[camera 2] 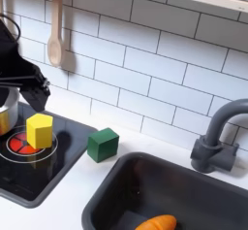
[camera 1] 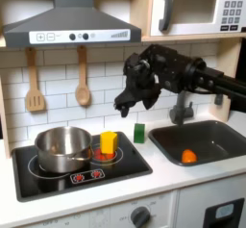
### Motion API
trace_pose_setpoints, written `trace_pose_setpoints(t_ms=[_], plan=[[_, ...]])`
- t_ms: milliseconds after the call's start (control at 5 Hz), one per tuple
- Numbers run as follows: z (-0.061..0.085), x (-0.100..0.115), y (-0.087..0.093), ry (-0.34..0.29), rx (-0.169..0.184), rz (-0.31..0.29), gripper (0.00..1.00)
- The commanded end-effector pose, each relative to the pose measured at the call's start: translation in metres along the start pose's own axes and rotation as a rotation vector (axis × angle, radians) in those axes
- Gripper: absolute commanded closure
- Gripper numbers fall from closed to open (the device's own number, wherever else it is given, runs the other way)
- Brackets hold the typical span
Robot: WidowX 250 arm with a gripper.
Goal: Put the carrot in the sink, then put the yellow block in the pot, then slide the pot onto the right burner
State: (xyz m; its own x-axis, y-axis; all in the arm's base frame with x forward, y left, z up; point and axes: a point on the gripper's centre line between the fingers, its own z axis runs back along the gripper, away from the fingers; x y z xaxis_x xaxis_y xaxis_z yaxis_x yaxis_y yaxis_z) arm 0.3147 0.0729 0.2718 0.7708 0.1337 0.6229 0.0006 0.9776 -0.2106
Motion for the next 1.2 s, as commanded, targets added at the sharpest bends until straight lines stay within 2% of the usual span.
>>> trace_pose_setpoints(t_ms=[0, 200, 400, 600, 800, 1000], plan=[[0.009, 0.029, 0.009, -0.177, 0.028, -0.054, 0.0], [0.009, 0.042, 0.019, -0.235, 0.064, -0.055, 0.0], [0.017, 0.055, 0.025, -0.322, 0.084, -0.072, 0.0], [0.02, 0.067, 0.031, -0.37, 0.092, -0.065, 0.0], [0.018, 0.078, 0.028, -0.414, 0.109, -0.07, 0.0], [0.014, 0.08, 0.042, -0.41, 0.288, -0.146, 0.0]])
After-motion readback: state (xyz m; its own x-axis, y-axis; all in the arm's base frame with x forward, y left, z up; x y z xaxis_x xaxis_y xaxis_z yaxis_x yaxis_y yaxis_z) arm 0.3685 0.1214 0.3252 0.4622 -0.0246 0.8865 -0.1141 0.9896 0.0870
